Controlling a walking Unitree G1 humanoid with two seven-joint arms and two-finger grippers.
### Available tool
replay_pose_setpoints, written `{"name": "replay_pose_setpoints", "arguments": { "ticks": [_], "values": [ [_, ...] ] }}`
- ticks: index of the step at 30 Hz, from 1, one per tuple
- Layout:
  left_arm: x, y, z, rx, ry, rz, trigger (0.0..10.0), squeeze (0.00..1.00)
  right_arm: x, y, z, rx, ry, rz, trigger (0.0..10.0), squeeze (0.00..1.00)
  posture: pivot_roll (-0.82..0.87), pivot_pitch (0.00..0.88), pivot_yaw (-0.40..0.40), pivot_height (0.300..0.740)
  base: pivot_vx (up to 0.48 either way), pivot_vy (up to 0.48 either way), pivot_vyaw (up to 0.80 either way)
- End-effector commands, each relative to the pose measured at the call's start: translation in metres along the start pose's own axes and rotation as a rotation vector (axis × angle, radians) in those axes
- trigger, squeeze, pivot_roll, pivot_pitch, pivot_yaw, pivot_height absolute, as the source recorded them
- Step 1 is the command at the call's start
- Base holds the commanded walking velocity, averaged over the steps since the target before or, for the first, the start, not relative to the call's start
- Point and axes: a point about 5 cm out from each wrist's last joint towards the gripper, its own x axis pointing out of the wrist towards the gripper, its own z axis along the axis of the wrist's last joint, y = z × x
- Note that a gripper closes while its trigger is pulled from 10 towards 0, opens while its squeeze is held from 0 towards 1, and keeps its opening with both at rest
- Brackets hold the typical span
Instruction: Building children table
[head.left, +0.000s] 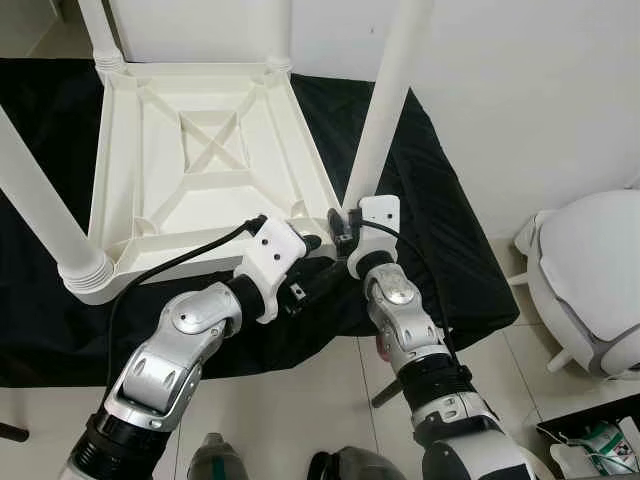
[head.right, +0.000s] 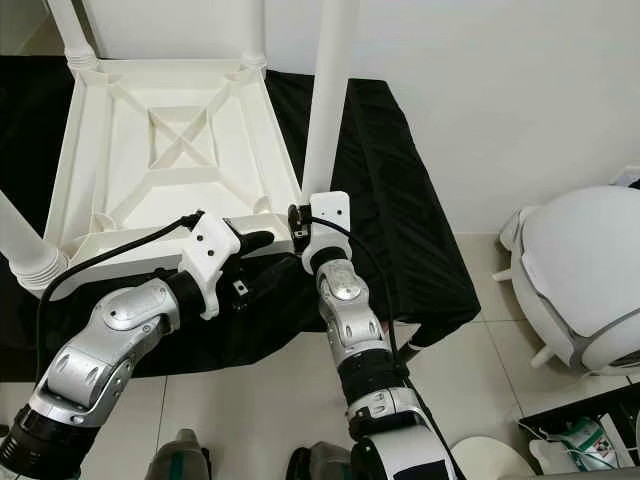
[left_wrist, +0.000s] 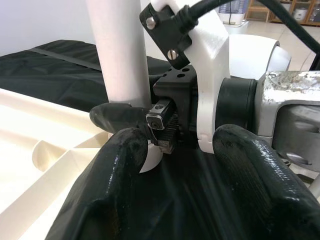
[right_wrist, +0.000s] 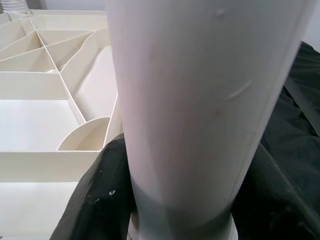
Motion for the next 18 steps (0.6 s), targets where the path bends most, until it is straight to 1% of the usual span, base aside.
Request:
{"name": "replay_pose_setpoints", "arguments": {
  "ticks": [1,2,3,4,7,9,10,11,14,16,17,18],
  "values": [
    [0.001,-0.003,-0.001,0.005,0.0,-0.018,10.0,0.0,-0.003,-0.005,-0.001,0.003,0.02,-0.059,10.0,0.0,0.03,0.024,-0.1,0.74,0.0,0.0,0.0],
    [0.0,-0.003,0.0,0.005,0.0,-0.016,10.0,0.0,-0.004,-0.005,0.001,0.007,0.016,-0.055,10.0,0.0,0.03,0.025,-0.101,0.74,0.0,0.0,0.0],
    [0.0,-0.003,-0.001,0.005,0.001,-0.014,10.0,0.0,-0.005,-0.005,0.004,0.009,0.013,-0.058,10.0,0.73,0.03,0.025,-0.101,0.74,0.0,0.0,0.0],
    [-0.001,-0.003,-0.001,0.005,0.002,-0.013,10.0,0.0,-0.005,-0.005,0.006,0.019,0.011,-0.051,10.0,1.0,0.03,0.025,-0.101,0.74,0.0,0.0,0.0],
    [-0.002,-0.003,-0.001,0.004,0.005,-0.011,10.0,0.0,-0.008,-0.004,0.008,0.026,0.015,-0.037,10.0,1.0,0.03,0.025,-0.101,0.74,0.0,0.0,0.0],
    [-0.003,-0.003,-0.002,0.006,0.008,-0.008,10.0,0.0,-0.011,-0.001,0.01,0.032,0.025,-0.001,10.0,1.0,0.04,0.026,-0.103,0.74,0.0,0.0,0.0],
    [-0.003,-0.003,-0.002,0.006,0.008,-0.008,10.0,0.0,-0.011,-0.001,0.01,0.032,0.025,-0.001,10.0,1.0,0.04,0.026,-0.103,0.74,0.0,0.0,0.0],
    [-0.003,-0.002,-0.001,0.007,0.008,-0.006,10.0,0.0,-0.013,-0.003,0.012,0.04,0.021,0.034,10.0,1.0,0.04,0.027,-0.105,0.74,0.0,0.0,0.0],
    [-0.003,-0.002,-0.001,0.007,0.007,-0.005,10.0,0.0,-0.013,-0.004,0.013,0.045,0.021,0.049,10.0,1.0,0.04,0.027,-0.105,0.74,0.0,0.0,0.0],
    [-0.002,-0.001,-0.001,0.009,0.006,-0.004,10.0,0.0,-0.013,-0.008,0.011,0.053,0.042,0.146,10.0,1.0,0.04,0.024,-0.104,0.74,0.0,0.0,0.0],
    [-0.002,-0.001,-0.001,0.01,0.006,-0.004,10.0,0.0,-0.014,-0.009,0.011,0.048,0.044,0.187,10.0,0.22,0.03,0.024,-0.104,0.74,0.0,0.0,0.0],
    [-0.002,-0.001,-0.001,0.01,0.006,-0.004,10.0,0.0,-0.014,-0.009,0.011,0.048,0.044,0.187,10.0,0.22,0.03,0.024,-0.104,0.74,0.0,0.0,0.0]
  ]
}}
